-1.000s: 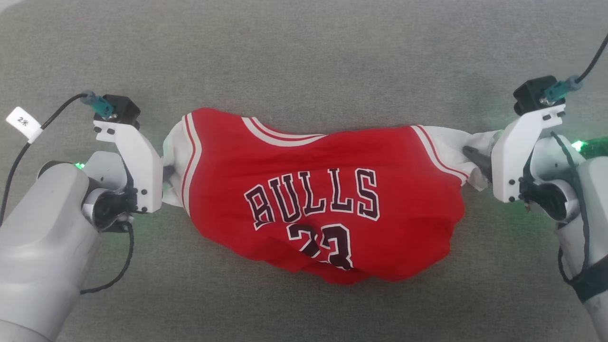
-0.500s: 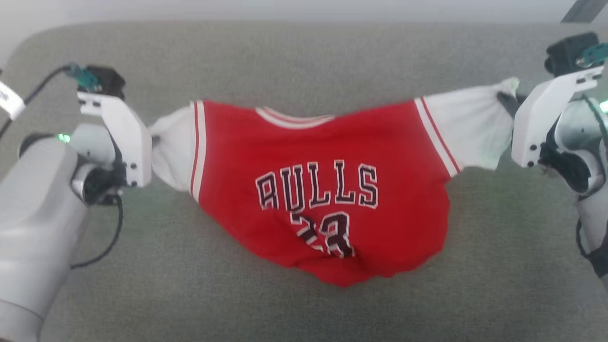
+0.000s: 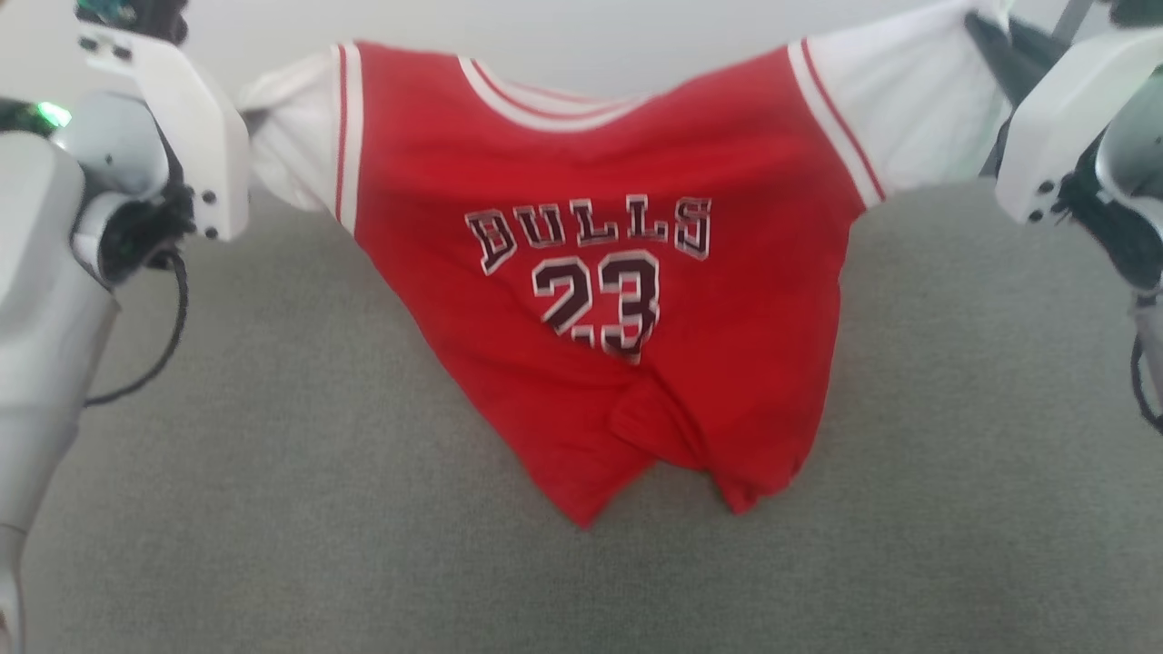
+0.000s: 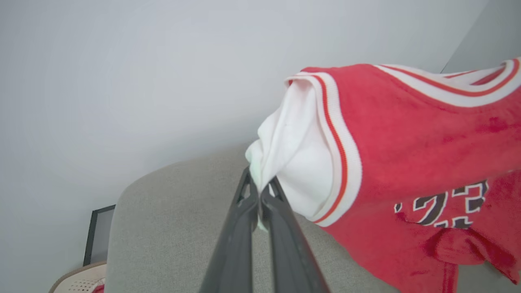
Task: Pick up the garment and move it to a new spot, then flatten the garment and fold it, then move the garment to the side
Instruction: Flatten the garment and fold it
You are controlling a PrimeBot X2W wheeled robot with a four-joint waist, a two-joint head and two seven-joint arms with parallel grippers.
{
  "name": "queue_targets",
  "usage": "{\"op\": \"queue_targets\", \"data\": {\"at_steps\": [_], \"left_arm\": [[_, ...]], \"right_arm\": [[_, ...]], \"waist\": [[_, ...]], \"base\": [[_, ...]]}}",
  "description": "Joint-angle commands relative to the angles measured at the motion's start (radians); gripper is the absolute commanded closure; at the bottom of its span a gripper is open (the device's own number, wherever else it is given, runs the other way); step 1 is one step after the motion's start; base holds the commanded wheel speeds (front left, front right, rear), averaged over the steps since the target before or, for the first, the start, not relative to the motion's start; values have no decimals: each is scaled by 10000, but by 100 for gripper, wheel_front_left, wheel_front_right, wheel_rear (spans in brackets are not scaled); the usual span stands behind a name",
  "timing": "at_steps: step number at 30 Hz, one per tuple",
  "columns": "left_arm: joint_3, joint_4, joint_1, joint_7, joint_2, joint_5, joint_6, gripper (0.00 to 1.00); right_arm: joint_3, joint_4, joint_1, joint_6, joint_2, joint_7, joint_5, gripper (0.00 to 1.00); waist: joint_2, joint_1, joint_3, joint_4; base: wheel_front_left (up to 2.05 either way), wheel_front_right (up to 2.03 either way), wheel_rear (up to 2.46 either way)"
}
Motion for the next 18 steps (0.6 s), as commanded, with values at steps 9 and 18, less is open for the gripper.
{"op": "queue_targets", "data": {"at_steps": [9, 18], "left_arm": [[76, -172, -1210, -150, 149, 349, 22, 100], [98, 240, -2433, -1290, -152, 870, 115, 100]], "right_arm": [[511, 145, -1369, -13, -323, -592, -17, 100], [982, 1441, -2733, -13, -272, -1418, -255, 100]], "waist": [[0, 0, -792, -309], [0, 0, 236, -320]], "base": [[0, 0, 0], [0, 0, 0]]}}
